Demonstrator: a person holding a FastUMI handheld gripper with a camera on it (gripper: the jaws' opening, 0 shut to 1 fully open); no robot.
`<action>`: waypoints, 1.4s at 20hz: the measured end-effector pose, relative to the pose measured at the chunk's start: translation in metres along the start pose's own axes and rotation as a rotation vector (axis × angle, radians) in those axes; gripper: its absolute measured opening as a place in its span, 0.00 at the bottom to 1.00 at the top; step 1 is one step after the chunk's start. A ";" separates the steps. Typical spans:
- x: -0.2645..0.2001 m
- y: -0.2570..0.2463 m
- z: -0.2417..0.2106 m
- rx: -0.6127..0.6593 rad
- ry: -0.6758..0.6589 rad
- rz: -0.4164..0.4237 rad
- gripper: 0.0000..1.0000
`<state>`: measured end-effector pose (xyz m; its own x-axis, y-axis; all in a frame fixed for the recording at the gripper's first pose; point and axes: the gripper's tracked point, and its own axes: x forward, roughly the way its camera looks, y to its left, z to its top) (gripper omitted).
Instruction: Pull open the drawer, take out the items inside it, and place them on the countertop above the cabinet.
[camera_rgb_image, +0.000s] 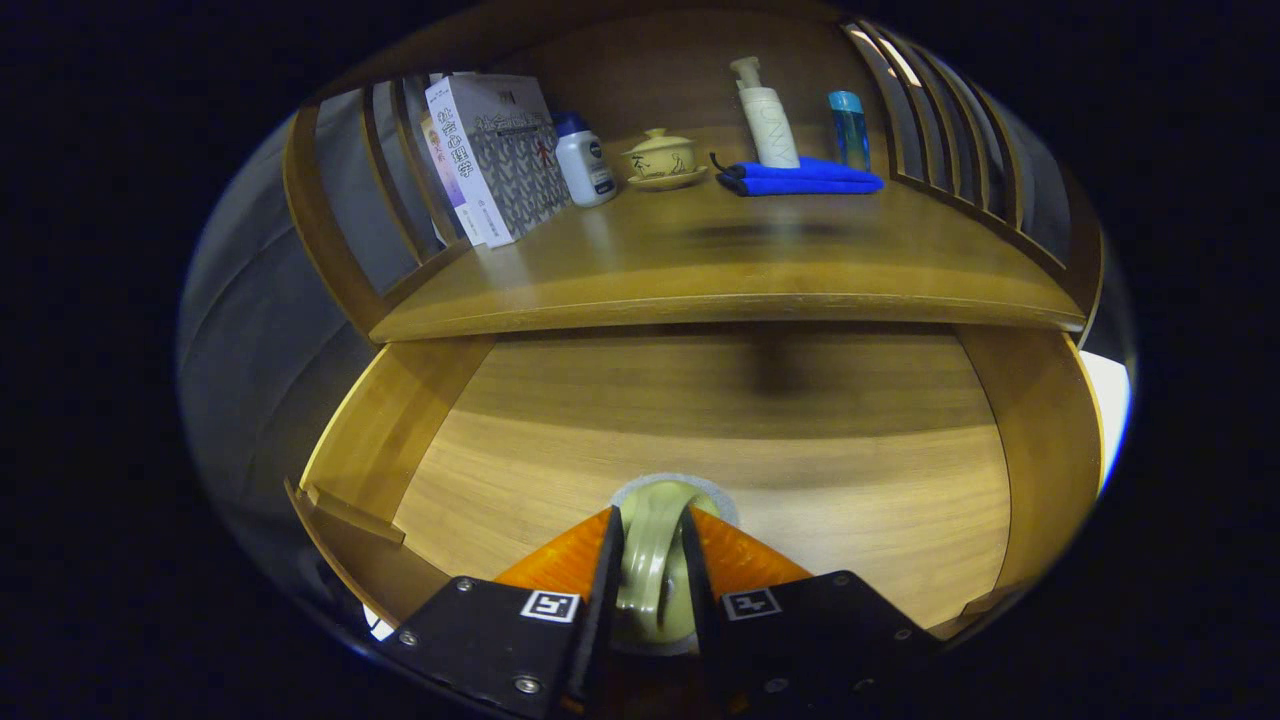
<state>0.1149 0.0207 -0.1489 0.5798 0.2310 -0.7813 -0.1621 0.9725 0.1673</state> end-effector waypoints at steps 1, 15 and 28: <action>0.000 -0.001 0.000 -0.002 -0.006 -0.006 0.36; -0.034 0.007 0.032 -0.063 -0.224 -0.006 0.22; -0.068 0.012 0.093 -0.066 -0.414 0.000 0.22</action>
<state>0.1477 0.0191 -0.0375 0.8497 0.2367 -0.4712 -0.2053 0.9716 0.1179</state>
